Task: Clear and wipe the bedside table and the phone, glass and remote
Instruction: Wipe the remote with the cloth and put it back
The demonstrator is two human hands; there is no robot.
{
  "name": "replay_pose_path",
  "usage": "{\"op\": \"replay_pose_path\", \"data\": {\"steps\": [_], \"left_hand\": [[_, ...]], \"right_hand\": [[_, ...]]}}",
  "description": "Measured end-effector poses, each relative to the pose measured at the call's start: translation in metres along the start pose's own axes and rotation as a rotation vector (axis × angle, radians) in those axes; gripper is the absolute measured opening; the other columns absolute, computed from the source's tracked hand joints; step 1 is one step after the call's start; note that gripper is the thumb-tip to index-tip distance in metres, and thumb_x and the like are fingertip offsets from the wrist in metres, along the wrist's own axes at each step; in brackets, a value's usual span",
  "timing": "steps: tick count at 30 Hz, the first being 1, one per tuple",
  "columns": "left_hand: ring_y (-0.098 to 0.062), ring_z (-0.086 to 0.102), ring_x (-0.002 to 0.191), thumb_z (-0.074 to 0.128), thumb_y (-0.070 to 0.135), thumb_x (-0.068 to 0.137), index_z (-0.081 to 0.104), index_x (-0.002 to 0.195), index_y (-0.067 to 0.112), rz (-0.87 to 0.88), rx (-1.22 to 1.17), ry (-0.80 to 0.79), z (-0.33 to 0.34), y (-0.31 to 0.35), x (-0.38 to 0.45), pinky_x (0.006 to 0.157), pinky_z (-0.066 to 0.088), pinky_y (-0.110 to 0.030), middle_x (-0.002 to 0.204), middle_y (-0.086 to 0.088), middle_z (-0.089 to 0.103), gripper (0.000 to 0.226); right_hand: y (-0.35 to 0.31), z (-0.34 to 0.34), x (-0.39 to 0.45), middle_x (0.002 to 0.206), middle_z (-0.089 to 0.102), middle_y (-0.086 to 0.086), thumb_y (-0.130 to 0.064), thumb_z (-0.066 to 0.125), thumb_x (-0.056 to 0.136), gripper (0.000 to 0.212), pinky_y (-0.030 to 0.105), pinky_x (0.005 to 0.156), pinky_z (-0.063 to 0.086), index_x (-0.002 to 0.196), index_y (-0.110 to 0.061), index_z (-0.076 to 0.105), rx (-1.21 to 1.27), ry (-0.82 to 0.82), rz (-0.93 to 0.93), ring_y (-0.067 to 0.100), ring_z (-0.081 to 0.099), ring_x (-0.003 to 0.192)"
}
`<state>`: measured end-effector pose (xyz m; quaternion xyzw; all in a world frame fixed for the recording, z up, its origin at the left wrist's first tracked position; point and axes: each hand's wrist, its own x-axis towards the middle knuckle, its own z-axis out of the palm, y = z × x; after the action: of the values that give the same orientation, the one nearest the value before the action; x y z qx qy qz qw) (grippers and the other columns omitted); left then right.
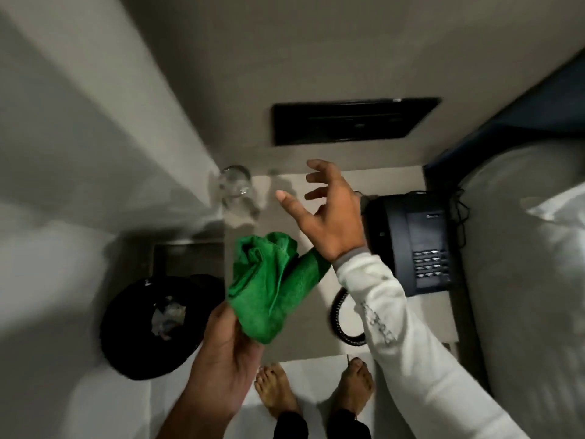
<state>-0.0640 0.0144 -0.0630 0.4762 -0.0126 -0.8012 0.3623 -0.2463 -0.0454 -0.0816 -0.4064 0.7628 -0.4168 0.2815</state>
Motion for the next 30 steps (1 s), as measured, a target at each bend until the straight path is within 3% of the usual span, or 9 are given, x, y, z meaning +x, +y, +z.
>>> {"op": "replay_pose_path", "data": {"steps": [2,5,11,13,16,18,21,25,30], "left_hand": [[-0.028,0.073,0.104,0.090,0.024,0.059,0.077,0.105,0.002,-0.143,-0.032,-0.088,0.024,-0.021,-0.007,0.074,0.065,-0.039,0.123,-0.017,0.071,0.053],[-0.033,0.077,0.089,0.104,0.016,0.023,0.080,0.091,-0.003,-0.267,-0.061,-0.179,0.068,-0.065,-0.019,0.061,0.064,-0.041,0.104,-0.019,0.078,0.075],[-0.039,0.059,0.124,0.078,0.033,0.077,0.068,0.126,0.011,-0.483,0.093,-0.663,0.166,-0.160,-0.035,0.105,0.033,-0.071,0.133,-0.015,0.065,0.055],[-0.035,0.058,0.129,0.088,0.054,0.057,0.062,0.132,0.030,-0.207,0.577,-0.654,0.200,-0.197,-0.055,0.102,0.046,-0.063,0.138,-0.011,0.062,0.083],[-0.033,0.058,0.128,0.080,0.049,0.075,0.058,0.130,0.035,0.348,1.050,-0.921,0.244,-0.253,-0.093,0.096,0.056,-0.040,0.136,-0.003,0.064,0.061],[-0.016,0.053,0.135,0.066,0.025,0.089,0.053,0.135,0.033,0.729,1.315,-1.253,0.267,-0.292,-0.113,0.107,0.045,-0.020,0.143,0.011,0.058,0.048],[-0.028,0.024,0.151,0.047,0.013,0.095,0.041,0.146,0.018,1.108,1.616,-1.742,0.278,-0.347,-0.130,0.126,0.020,-0.032,0.160,-0.006,0.031,0.052],[-0.045,0.026,0.146,0.037,0.011,0.101,0.047,0.144,0.004,1.401,1.820,-1.942,0.267,-0.404,-0.148,0.118,0.033,-0.051,0.156,-0.026,0.033,0.044],[-0.046,0.035,0.141,0.032,0.003,0.094,0.049,0.142,0.002,1.481,1.973,-2.011,0.259,-0.419,-0.146,0.104,0.050,-0.052,0.152,-0.028,0.037,0.051]], "right_hand": [[0.001,-0.051,-0.013,0.113,0.065,0.001,-0.042,0.082,0.080,0.064,0.022,0.072,0.053,0.131,-0.017,0.054,0.042,0.140,-0.006,0.017,0.067,0.093],[0.011,-0.144,-0.037,0.108,0.067,0.002,-0.037,0.082,0.081,0.057,0.034,0.080,0.058,0.127,-0.016,0.057,0.036,0.372,-0.011,0.018,0.068,0.088],[0.046,-0.308,-0.123,0.115,0.066,0.004,-0.028,0.079,0.086,0.050,0.024,0.082,0.051,0.127,-0.008,0.058,-0.112,0.810,0.047,0.016,0.063,0.099],[0.066,-0.353,-0.165,0.120,0.064,0.005,-0.028,0.076,0.089,0.048,0.030,0.088,0.052,0.128,-0.007,0.057,-0.224,0.955,0.106,0.021,0.062,0.106],[0.103,-0.396,-0.226,0.131,0.058,0.009,-0.031,0.069,0.093,0.046,0.039,0.103,0.046,0.131,-0.008,0.057,-0.379,1.124,0.282,0.026,0.055,0.122],[0.130,-0.413,-0.270,0.142,0.052,0.015,-0.034,0.066,0.094,0.048,0.041,0.111,0.039,0.134,-0.009,0.056,-0.467,1.235,0.481,0.031,0.048,0.133],[0.172,-0.422,-0.325,0.154,0.038,0.026,-0.035,0.063,0.095,0.058,0.049,0.121,0.028,0.142,-0.004,0.050,-0.566,1.308,0.807,0.041,0.035,0.145],[0.220,-0.411,-0.372,0.167,0.012,0.024,-0.039,0.052,0.100,0.071,0.050,0.126,0.011,0.159,-0.015,0.022,-0.372,1.121,1.219,0.037,0.011,0.156],[0.224,-0.391,-0.380,0.159,0.039,0.014,-0.014,0.062,0.095,0.061,0.035,0.115,0.033,0.152,-0.024,0.043,-0.272,1.252,0.988,0.033,0.040,0.141]]}}
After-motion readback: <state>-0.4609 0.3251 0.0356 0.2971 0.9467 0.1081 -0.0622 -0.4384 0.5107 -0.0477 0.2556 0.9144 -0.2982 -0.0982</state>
